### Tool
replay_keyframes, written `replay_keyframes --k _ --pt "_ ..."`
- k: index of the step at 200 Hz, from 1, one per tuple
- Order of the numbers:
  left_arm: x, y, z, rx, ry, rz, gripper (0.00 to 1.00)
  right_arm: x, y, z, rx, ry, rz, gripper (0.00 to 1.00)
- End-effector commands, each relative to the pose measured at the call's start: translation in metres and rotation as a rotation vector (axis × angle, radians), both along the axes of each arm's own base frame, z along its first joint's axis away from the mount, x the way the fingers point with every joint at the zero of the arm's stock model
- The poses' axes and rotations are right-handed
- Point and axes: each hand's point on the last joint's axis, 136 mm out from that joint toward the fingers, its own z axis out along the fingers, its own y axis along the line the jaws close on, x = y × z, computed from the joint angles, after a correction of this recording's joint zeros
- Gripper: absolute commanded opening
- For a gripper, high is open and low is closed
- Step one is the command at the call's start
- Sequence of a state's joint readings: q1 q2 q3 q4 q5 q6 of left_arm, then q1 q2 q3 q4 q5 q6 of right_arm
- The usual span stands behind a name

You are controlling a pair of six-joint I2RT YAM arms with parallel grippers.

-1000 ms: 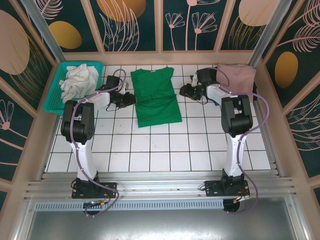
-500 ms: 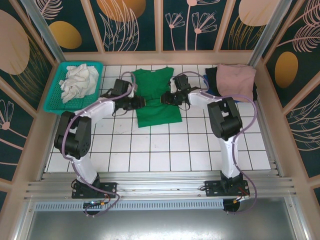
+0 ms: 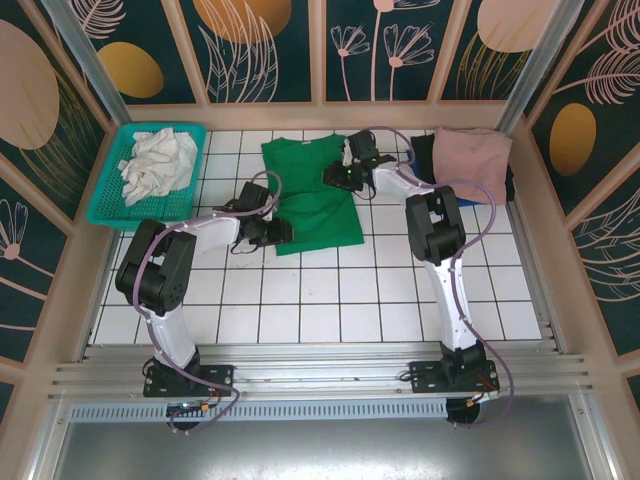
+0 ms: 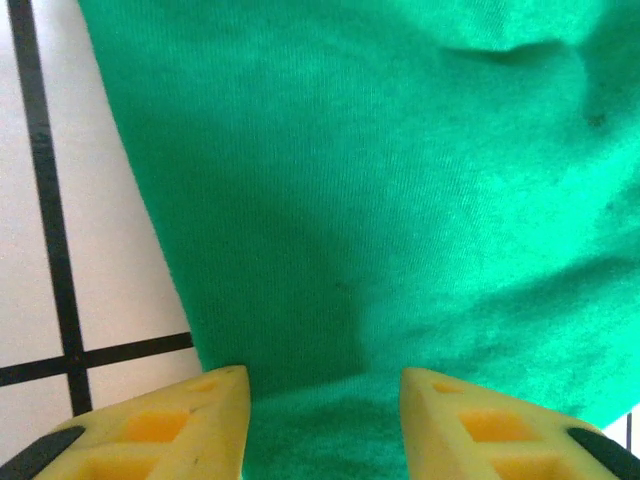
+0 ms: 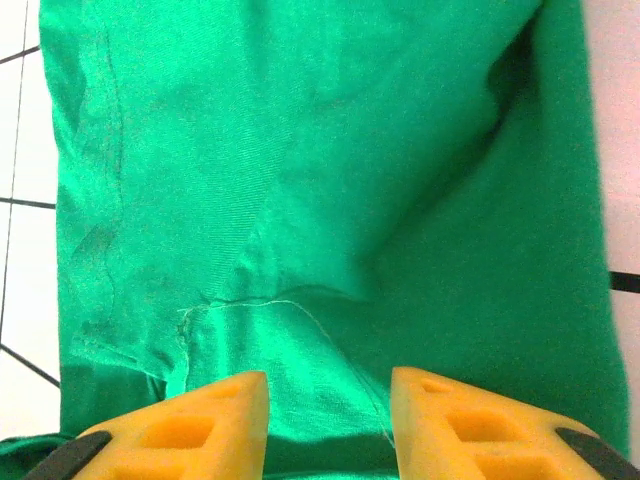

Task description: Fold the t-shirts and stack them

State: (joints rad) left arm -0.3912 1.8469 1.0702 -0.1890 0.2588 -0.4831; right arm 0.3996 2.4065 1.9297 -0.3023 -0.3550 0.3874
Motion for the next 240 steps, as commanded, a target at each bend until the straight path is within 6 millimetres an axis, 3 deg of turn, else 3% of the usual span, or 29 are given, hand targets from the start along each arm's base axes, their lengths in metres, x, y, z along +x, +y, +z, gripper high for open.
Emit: replay_keyframes --k 1,20,54,75,102,132,164,184,201,219,240 --pt "0.022 -0.001 0.022 0.01 -0.059 0.013 0.45 -0.016 -0.005 0.047 -0.024 -0.071 -0.028 0.4" --pt "0.04 -0.016 0.029 -0.016 -0.077 -0.025 0.47 -0.041 -0.016 0.053 -0.028 -0.092 -0.057 0.42" --pt "0.069 -0.044 0.021 -0.079 -0.056 -0.085 0.45 -0.09 -0.042 0.037 -0.051 -0.073 -0.102 0.46" --pt "0.089 -0.06 0.013 -0.114 -0.044 -0.113 0.45 -0.118 -0.038 0.028 -0.022 -0.061 -0.073 0.46" --pt "0.111 -0.075 0.001 -0.144 -0.04 -0.124 0.43 -0.137 -0.038 0.011 -0.044 -0.033 -0.052 0.47" --pt "0.133 -0.074 -0.02 -0.077 -0.023 -0.105 0.42 -0.167 -0.035 -0.017 -0.051 0.048 -0.036 0.47" --pt "0.143 -0.056 -0.031 -0.003 -0.017 -0.037 0.41 -0.209 -0.051 -0.048 -0.095 0.153 -0.071 0.43" --pt "0.146 -0.043 -0.02 0.031 -0.04 0.011 0.43 -0.233 -0.062 -0.061 -0.135 0.198 -0.085 0.41" --pt "0.146 -0.039 -0.003 0.04 -0.072 0.024 0.45 -0.242 -0.065 -0.056 -0.147 0.204 -0.083 0.41" --pt "0.143 -0.041 0.027 0.003 -0.116 0.016 0.5 -0.234 -0.062 -0.032 -0.133 0.159 -0.083 0.43" --pt "0.136 -0.04 0.064 -0.03 -0.179 0.006 0.56 -0.21 -0.052 0.01 -0.11 0.053 -0.082 0.47"
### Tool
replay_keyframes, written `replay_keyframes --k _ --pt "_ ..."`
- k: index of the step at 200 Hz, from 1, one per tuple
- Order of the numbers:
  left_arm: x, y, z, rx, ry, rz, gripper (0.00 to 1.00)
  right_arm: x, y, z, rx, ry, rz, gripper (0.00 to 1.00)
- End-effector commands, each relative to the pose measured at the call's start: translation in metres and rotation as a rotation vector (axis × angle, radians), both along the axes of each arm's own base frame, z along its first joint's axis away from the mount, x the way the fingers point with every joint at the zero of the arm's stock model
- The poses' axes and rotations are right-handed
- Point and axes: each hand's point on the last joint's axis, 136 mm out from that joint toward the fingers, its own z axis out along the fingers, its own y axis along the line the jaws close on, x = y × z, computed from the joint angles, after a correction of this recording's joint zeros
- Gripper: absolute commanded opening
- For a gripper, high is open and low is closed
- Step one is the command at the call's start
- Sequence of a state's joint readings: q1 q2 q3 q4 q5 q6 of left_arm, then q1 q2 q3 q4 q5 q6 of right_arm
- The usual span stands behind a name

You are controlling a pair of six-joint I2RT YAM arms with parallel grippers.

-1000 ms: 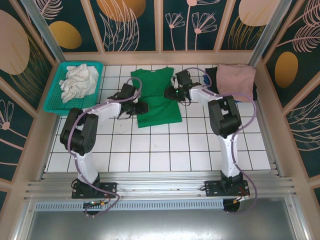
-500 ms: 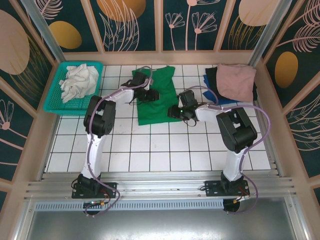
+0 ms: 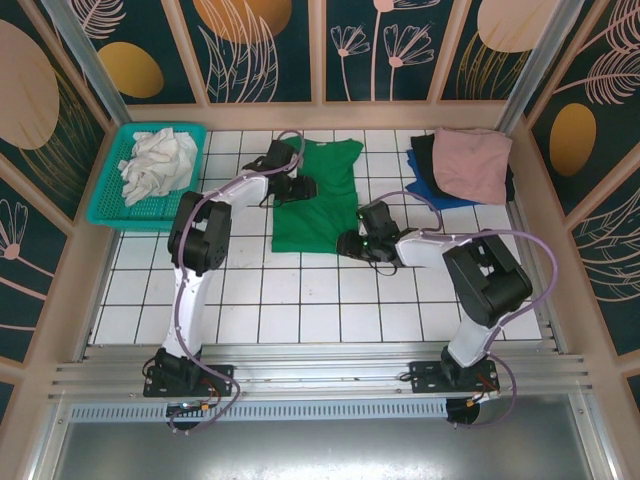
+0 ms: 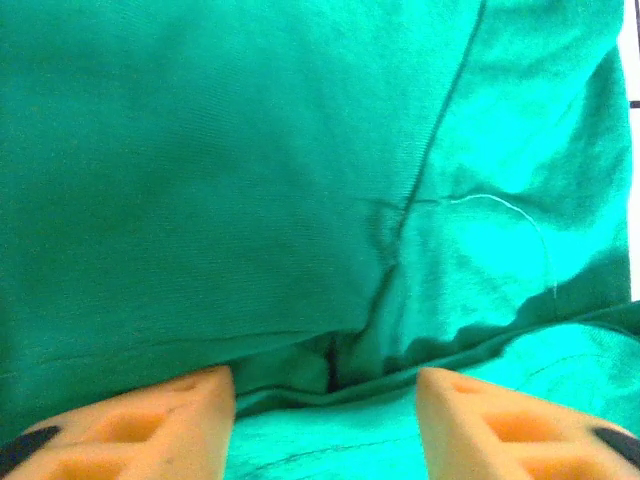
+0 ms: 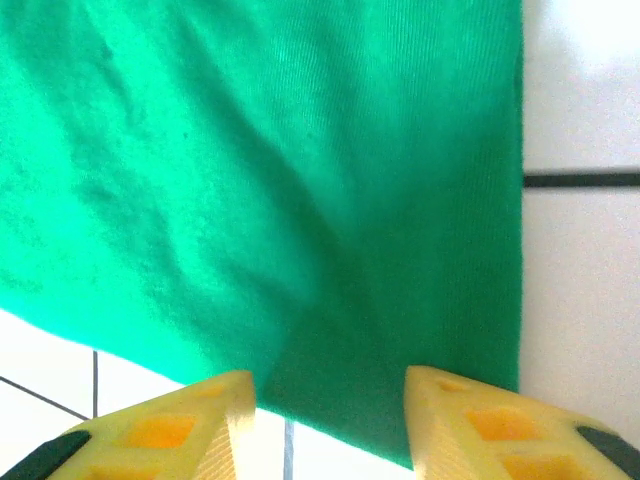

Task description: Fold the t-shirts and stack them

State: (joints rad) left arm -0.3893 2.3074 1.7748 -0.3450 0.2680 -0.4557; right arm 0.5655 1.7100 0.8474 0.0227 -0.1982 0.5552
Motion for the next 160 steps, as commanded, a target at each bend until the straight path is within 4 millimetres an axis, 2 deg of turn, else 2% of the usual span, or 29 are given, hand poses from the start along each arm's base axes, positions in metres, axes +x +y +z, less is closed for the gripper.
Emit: replay_keyframes --k 1,23,46,68,86,94,109,120,147,160 --pt "-0.001 0.017 0.057 -0.004 -0.092 0.033 0.57 0.008 -0.005 0.029 -0.045 -0.035 -0.021 0.47" --pt "-0.017 0.026 0.084 0.002 -0.136 0.035 0.6 0.037 0.006 0.05 -0.054 -0.101 -0.019 0.48" --pt "-0.058 0.033 0.081 -0.02 -0.115 0.023 0.53 0.046 0.027 0.05 -0.007 -0.112 0.013 0.47" --pt "-0.107 0.032 0.056 -0.073 -0.048 0.002 0.5 0.047 0.031 0.037 0.013 -0.091 -0.003 0.47" --pt "-0.137 0.03 0.035 -0.139 0.011 -0.008 0.48 0.042 0.032 0.021 0.02 -0.05 -0.008 0.46" --pt "-0.147 0.032 0.027 -0.146 0.029 -0.003 0.47 0.038 0.031 0.016 0.022 -0.037 -0.009 0.45" --pt "-0.177 0.041 -0.001 -0.137 0.096 -0.011 0.46 0.031 0.027 0.01 0.029 -0.036 -0.025 0.44" --pt "-0.194 0.048 -0.019 -0.11 0.144 -0.019 0.42 0.022 0.023 0.007 0.039 -0.039 -0.023 0.44" --pt "-0.215 0.073 -0.046 0.018 0.201 0.0 0.34 0.002 0.002 -0.013 -0.031 0.017 -0.043 0.43" --pt "-0.219 0.083 -0.055 0.074 0.225 0.019 0.22 -0.007 -0.008 -0.018 -0.06 0.026 -0.052 0.43"
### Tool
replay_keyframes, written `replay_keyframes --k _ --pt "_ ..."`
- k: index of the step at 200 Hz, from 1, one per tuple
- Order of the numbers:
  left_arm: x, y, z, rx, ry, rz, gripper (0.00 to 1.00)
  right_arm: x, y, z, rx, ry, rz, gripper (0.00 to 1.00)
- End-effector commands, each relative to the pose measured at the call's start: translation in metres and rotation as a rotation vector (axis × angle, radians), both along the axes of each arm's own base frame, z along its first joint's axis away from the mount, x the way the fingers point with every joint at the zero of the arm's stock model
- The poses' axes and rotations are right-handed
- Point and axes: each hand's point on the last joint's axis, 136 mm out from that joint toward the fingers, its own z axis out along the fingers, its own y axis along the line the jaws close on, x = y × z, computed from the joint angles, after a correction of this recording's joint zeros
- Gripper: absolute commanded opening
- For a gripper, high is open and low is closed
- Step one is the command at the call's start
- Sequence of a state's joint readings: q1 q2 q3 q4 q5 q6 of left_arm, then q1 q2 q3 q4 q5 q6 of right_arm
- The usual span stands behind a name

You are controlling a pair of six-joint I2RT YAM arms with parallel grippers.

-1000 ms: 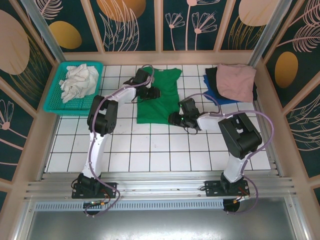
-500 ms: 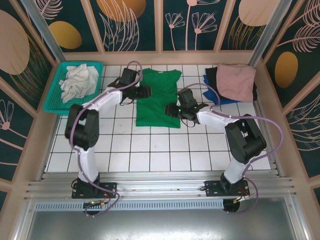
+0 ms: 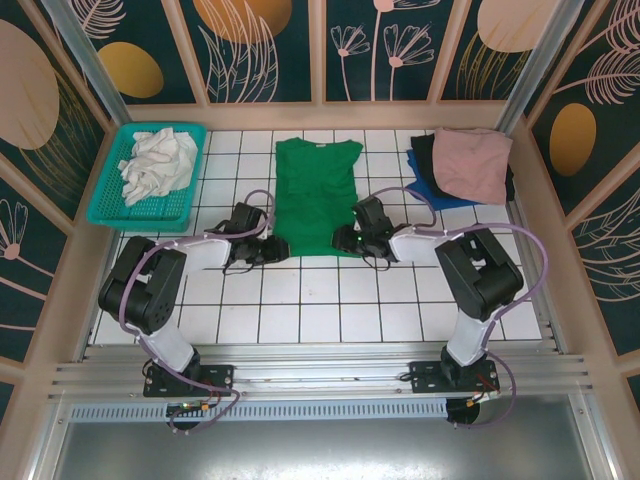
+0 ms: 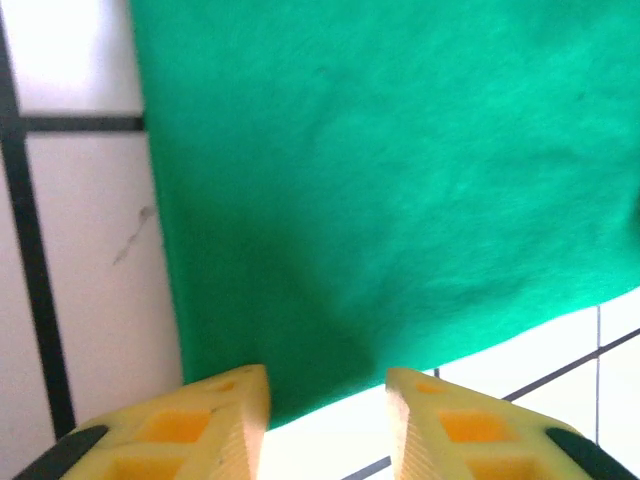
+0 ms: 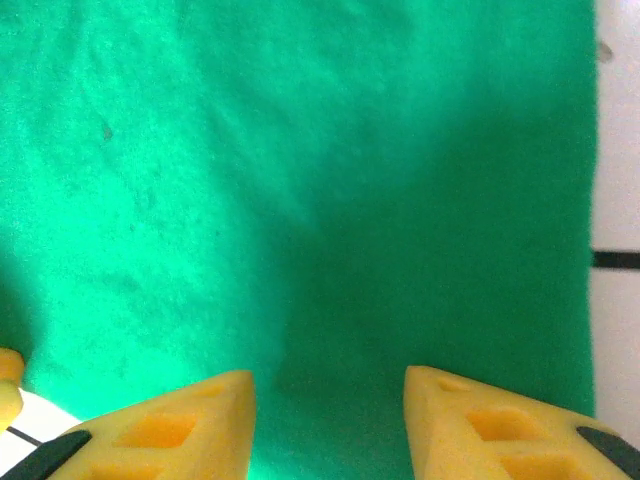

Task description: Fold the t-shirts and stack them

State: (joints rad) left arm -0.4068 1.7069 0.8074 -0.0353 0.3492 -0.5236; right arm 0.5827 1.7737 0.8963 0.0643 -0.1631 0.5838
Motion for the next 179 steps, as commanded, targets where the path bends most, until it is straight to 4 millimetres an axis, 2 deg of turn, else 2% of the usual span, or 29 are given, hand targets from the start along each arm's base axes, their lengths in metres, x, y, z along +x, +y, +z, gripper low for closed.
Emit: replay_keyframes --k 1,24,29,45,58,78,114,136,160,179 --pt "-0.028 0.026 -0.035 0.143 0.115 0.017 0.21 -0.023 -0.021 -0.015 -0.064 0.05 -0.028 0.44" --pt "-0.031 0.035 -0.036 0.177 0.122 0.046 0.2 -0.031 -0.041 -0.007 -0.099 0.03 -0.064 0.45" --pt "-0.028 0.035 -0.025 0.166 0.095 0.051 0.21 -0.033 -0.044 -0.004 -0.102 0.025 -0.069 0.45" --pt "-0.027 0.035 -0.013 0.151 0.072 0.069 0.32 -0.037 -0.052 0.007 -0.101 0.006 -0.085 0.47" --pt "-0.025 0.033 -0.003 0.123 0.048 0.083 0.35 -0.043 -0.054 0.012 -0.084 0.003 -0.088 0.48" --pt "-0.022 0.029 0.01 0.089 0.016 0.094 0.5 -0.051 -0.05 0.014 -0.037 0.012 -0.088 0.5" --pt "-0.015 0.035 0.013 0.111 -0.015 0.129 0.56 -0.057 -0.022 0.006 -0.008 0.042 -0.051 0.52" --pt "-0.01 0.03 0.003 0.1 0.0 0.126 0.54 -0.058 -0.01 -0.001 -0.018 0.061 -0.041 0.52" --pt "-0.01 0.027 -0.007 0.089 0.017 0.119 0.45 -0.055 -0.008 -0.009 -0.076 0.047 -0.052 0.52" --pt "-0.006 0.024 -0.008 0.079 0.012 0.115 0.38 -0.053 -0.005 -0.017 -0.09 0.056 -0.053 0.51"
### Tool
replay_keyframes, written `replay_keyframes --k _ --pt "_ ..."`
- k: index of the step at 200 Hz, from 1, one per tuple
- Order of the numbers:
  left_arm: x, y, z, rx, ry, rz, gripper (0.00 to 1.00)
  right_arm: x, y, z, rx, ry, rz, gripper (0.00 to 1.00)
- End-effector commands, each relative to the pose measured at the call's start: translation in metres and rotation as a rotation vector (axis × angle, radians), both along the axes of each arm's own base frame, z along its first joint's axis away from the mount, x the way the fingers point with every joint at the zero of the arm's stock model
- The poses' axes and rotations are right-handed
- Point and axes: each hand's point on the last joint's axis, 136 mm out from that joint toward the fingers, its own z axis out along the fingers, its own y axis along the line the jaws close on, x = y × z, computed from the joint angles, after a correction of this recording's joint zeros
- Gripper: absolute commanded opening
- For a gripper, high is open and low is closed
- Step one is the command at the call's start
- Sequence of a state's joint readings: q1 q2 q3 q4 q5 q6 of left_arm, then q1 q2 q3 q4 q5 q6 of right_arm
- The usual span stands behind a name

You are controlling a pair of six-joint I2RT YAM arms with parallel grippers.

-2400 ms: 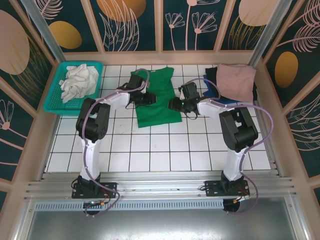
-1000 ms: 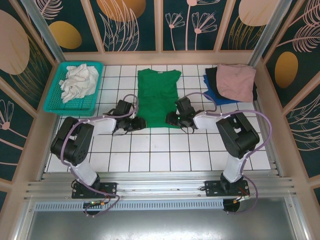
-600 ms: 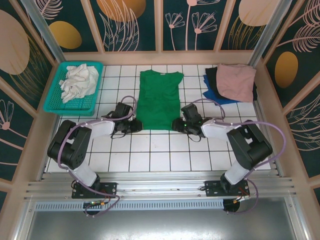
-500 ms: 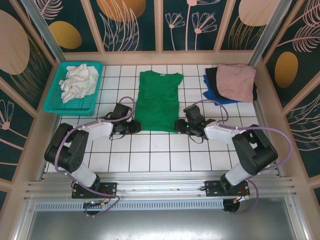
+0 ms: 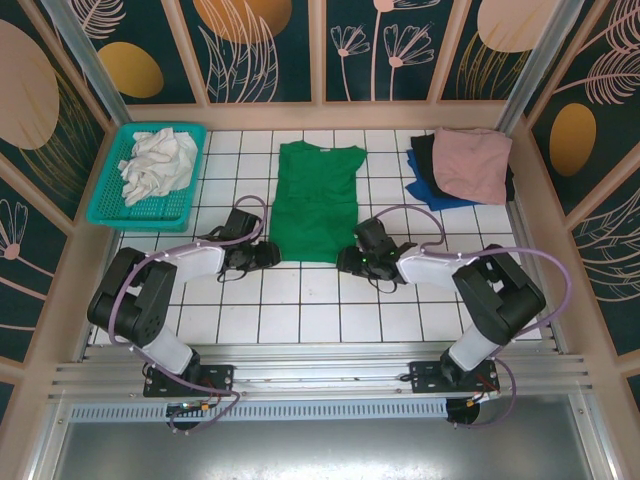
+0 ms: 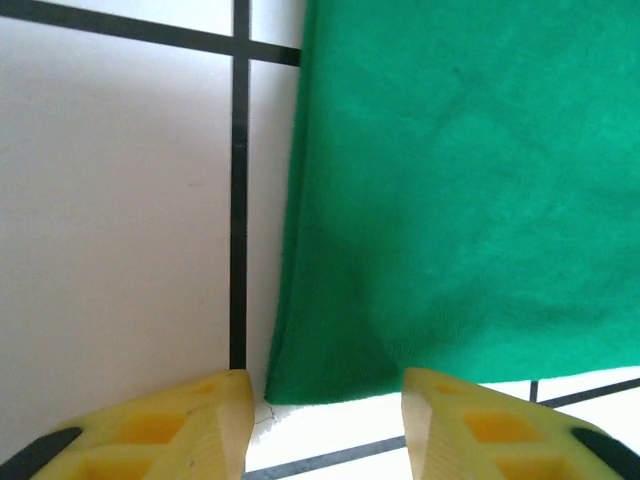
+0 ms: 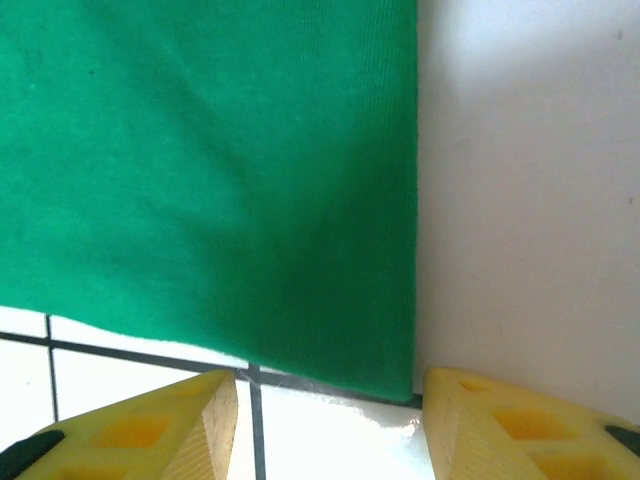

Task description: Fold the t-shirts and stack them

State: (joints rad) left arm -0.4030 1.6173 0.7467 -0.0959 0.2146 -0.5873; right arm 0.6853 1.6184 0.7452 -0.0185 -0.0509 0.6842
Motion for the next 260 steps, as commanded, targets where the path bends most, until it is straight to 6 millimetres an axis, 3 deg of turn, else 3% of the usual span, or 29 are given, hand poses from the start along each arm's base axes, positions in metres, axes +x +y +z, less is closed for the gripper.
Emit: replay_keyframes --k 1,35,91,120,148,177,225,260 --pt "0.005 -0.007 -0.006 -0.02 -0.002 -0.012 0.38 0.006 0.01 -0.01 -0.013 0.003 -0.008 0.51" --pt "0.008 -0.015 -0.005 -0.05 -0.005 -0.034 0.29 0.009 0.014 -0.019 -0.074 0.009 0.006 0.49" --pt "0.015 -0.022 0.007 -0.083 -0.045 -0.059 0.0 0.019 0.007 -0.023 -0.164 -0.017 -0.006 0.21" --pt "0.025 -0.024 0.023 -0.082 -0.084 -0.058 0.0 0.027 0.013 -0.009 -0.147 -0.073 0.014 0.06" --pt "0.025 -0.025 0.037 -0.096 -0.104 -0.062 0.0 0.033 0.012 0.005 -0.165 -0.107 0.017 0.0" --pt "0.011 -0.019 0.047 -0.092 -0.11 -0.063 0.0 0.028 0.005 0.021 -0.152 -0.13 0.005 0.0" --pt "-0.036 0.005 0.052 -0.069 -0.086 -0.053 0.0 -0.001 -0.009 0.047 -0.074 -0.145 -0.013 0.0" --pt "-0.06 0.017 0.076 -0.091 -0.118 -0.002 0.0 -0.025 -0.009 0.074 -0.01 -0.168 -0.001 0.0"
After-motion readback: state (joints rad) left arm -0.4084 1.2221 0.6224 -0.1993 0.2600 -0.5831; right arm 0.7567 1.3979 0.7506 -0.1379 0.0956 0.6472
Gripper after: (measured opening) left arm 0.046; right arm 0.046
